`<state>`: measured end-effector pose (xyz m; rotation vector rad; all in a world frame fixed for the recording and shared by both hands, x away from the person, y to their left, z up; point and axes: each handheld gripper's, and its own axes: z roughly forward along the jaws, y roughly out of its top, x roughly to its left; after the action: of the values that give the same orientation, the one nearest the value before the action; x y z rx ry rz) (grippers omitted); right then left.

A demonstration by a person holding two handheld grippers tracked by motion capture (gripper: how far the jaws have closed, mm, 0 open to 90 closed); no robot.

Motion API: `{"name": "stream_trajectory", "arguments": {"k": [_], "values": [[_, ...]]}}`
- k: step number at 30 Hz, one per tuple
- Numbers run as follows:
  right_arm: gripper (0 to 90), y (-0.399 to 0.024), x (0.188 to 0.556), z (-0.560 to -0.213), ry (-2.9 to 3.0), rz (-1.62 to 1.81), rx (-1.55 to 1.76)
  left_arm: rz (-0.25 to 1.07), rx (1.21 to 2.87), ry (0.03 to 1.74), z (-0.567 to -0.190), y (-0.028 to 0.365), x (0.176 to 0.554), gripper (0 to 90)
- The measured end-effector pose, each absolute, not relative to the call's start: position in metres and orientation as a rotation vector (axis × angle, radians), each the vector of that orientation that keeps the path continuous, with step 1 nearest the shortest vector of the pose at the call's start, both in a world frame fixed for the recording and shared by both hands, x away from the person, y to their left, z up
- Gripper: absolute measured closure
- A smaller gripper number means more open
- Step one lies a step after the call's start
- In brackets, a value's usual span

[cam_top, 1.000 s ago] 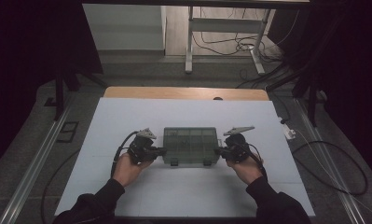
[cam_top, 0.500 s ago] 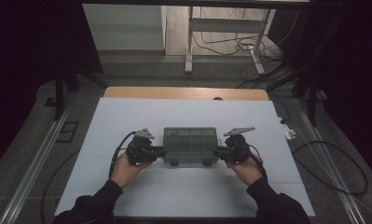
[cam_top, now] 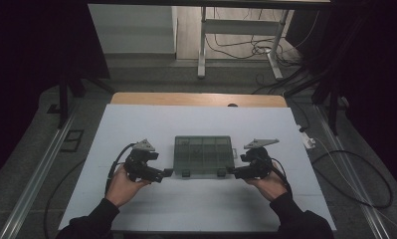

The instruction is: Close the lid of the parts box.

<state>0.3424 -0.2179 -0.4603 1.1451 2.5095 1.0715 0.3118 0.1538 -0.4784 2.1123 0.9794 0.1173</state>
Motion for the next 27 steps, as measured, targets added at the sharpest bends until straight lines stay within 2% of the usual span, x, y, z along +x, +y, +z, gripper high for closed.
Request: {"name": "stream_trajectory", "arguments": {"k": [2,7,14,27], "values": [[16.7,-0.217,0.34,-0.458,2.516,1.07,1.143,0.116,2.112,0.982,-0.477,0.157,0.308,6.3],[11.5,-0.219,0.333,-0.456,2.553,1.066,1.13,0.138,2.132,0.97,-0.477,0.163,0.297,1.6],[4.1,-0.23,0.319,-0.453,2.538,1.093,1.114,0.185,2.127,0.991,-0.479,0.179,0.28,0.0],[0.2,-0.255,0.297,-0.451,2.489,1.1,1.133,0.237,2.075,1.009,-0.474,0.202,0.254,0.0]]}}
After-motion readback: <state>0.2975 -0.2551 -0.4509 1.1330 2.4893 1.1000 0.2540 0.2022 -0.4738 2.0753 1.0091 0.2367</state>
